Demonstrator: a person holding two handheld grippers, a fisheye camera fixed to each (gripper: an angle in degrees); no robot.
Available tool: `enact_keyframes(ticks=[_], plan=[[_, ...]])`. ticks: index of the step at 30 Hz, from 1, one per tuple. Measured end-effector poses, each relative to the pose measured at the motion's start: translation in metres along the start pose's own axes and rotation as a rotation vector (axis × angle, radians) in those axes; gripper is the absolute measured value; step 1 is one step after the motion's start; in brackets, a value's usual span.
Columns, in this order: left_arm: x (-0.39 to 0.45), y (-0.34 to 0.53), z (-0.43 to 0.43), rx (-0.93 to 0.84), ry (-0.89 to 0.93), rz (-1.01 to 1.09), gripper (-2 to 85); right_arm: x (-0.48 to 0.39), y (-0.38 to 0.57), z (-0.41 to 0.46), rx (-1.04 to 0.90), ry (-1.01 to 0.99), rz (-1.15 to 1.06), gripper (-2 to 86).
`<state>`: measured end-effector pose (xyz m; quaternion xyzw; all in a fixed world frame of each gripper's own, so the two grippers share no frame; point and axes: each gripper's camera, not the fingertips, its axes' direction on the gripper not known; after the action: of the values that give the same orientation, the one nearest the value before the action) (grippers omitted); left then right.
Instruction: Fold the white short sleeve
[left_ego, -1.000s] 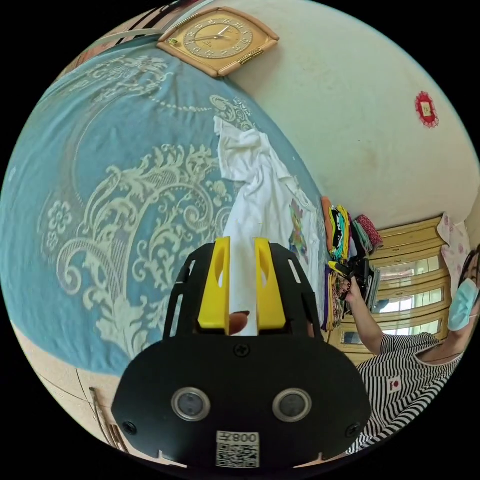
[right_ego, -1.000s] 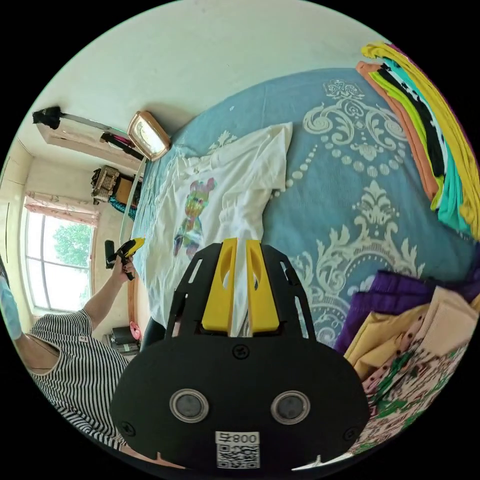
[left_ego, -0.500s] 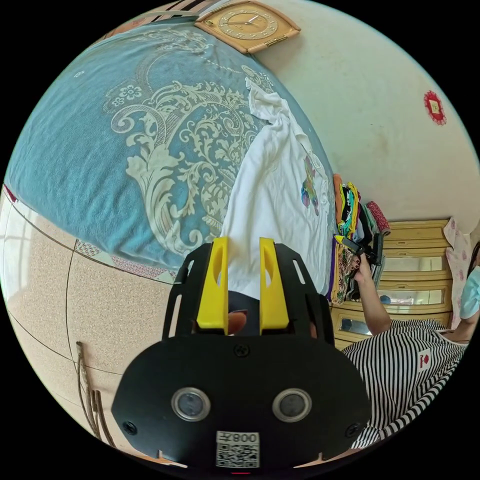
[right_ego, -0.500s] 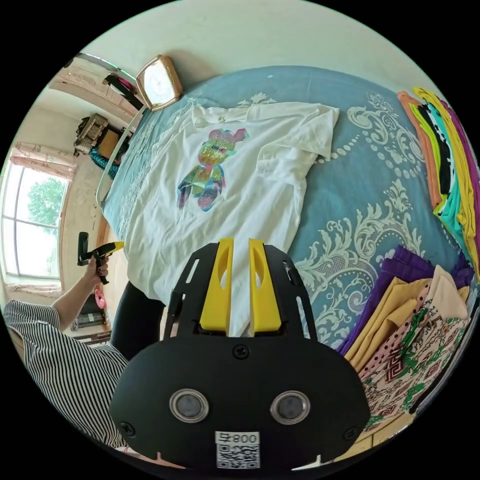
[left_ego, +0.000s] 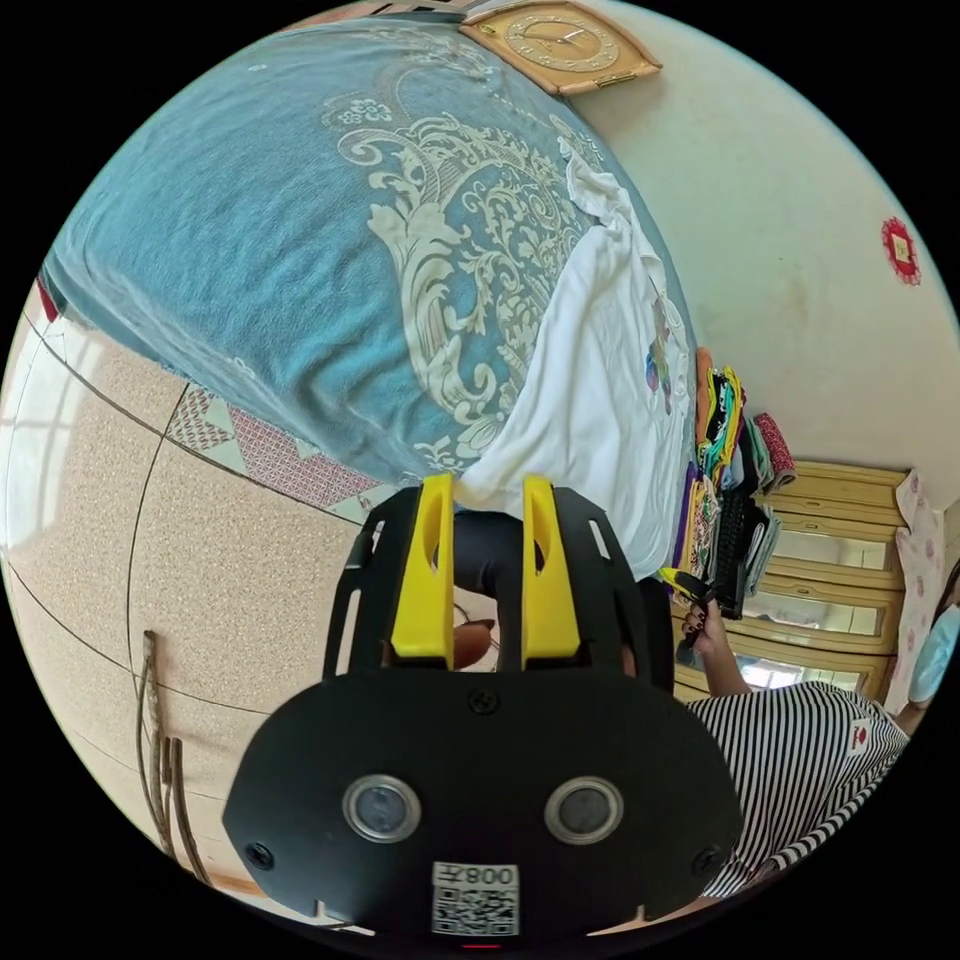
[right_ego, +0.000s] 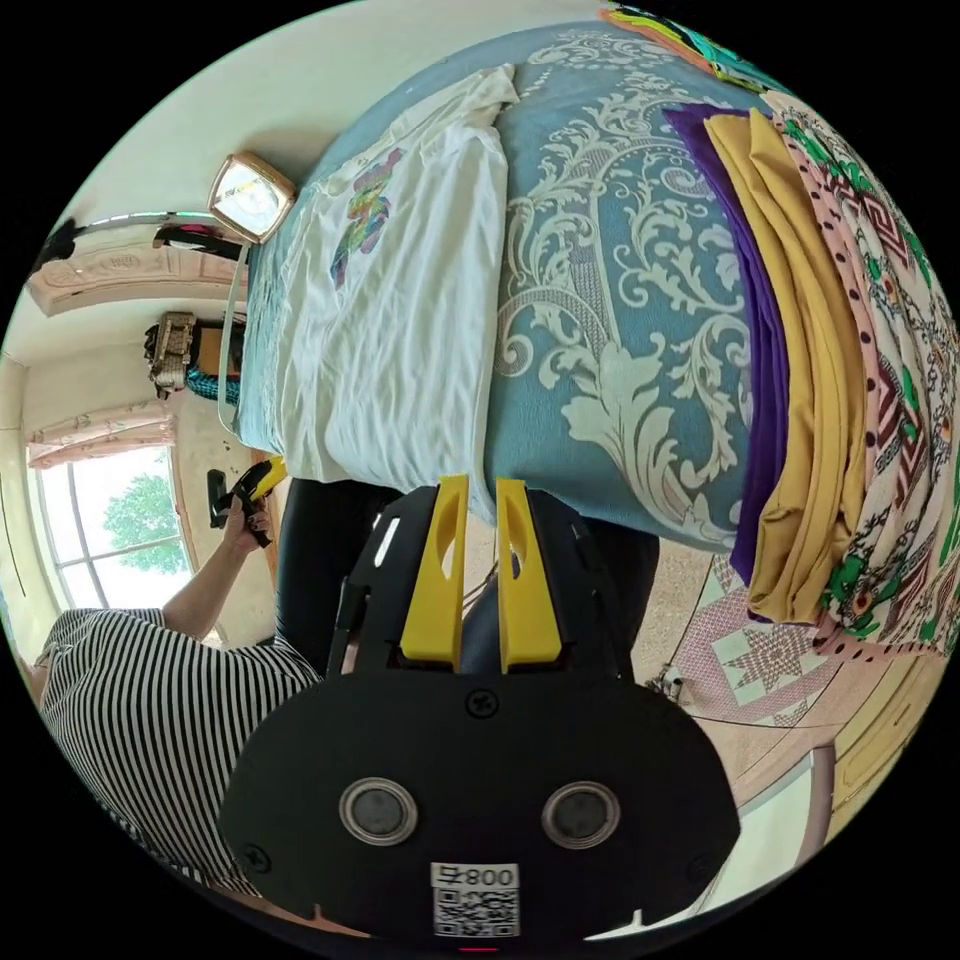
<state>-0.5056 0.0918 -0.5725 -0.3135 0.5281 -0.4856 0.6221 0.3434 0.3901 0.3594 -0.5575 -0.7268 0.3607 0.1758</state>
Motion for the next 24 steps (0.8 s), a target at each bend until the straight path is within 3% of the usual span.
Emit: enact_keyframes(ticks=[17,24], plan=[[-0.025,0.02,-0.034,0.016,0.131,0.005,2.4,0.01,0.006,0.038,-0.106,-0.006,0.026,2.5],[-0.017,0.029,-0.063,0.05,0.166,0.063,2.2,0.011,0.023,0.024,-0.037,-0.044,0.002,0.3]])
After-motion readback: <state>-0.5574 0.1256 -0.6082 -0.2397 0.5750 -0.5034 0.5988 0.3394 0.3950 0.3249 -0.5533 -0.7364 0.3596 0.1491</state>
